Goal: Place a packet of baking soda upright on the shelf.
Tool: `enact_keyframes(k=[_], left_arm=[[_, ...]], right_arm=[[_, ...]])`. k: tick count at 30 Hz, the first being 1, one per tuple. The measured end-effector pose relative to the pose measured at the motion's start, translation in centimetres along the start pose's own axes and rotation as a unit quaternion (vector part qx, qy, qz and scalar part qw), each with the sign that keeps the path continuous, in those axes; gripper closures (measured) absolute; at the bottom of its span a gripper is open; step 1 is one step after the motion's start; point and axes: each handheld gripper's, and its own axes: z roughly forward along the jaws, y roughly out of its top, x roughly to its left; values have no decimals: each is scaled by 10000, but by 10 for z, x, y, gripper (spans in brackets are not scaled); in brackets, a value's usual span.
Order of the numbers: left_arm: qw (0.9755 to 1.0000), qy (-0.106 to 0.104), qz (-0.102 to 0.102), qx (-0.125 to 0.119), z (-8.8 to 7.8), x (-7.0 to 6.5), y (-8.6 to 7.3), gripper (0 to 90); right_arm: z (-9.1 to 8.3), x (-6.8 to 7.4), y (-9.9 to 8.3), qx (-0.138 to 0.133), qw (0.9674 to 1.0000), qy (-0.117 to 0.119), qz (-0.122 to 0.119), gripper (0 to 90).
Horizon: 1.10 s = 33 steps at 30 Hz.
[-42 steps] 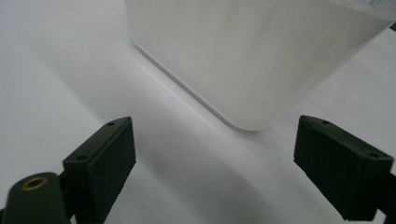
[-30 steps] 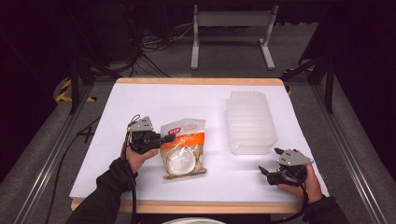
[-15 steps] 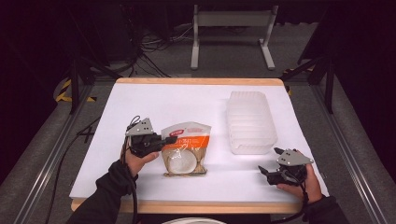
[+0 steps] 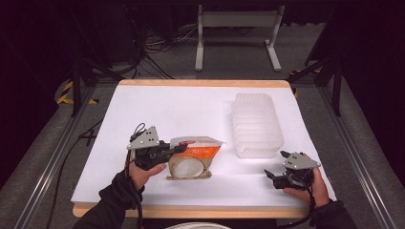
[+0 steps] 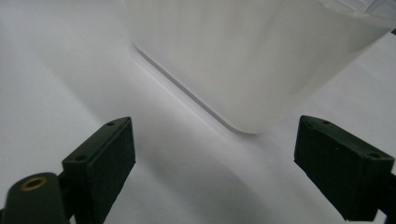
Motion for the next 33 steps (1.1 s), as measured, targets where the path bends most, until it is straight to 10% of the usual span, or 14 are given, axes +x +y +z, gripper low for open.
enact_keyframes(k=[33], left_arm=[[9973,275,357,-587,35,8,67,898]], right_arm=[[-4,0,1,-191,9997,-113,81,136]])
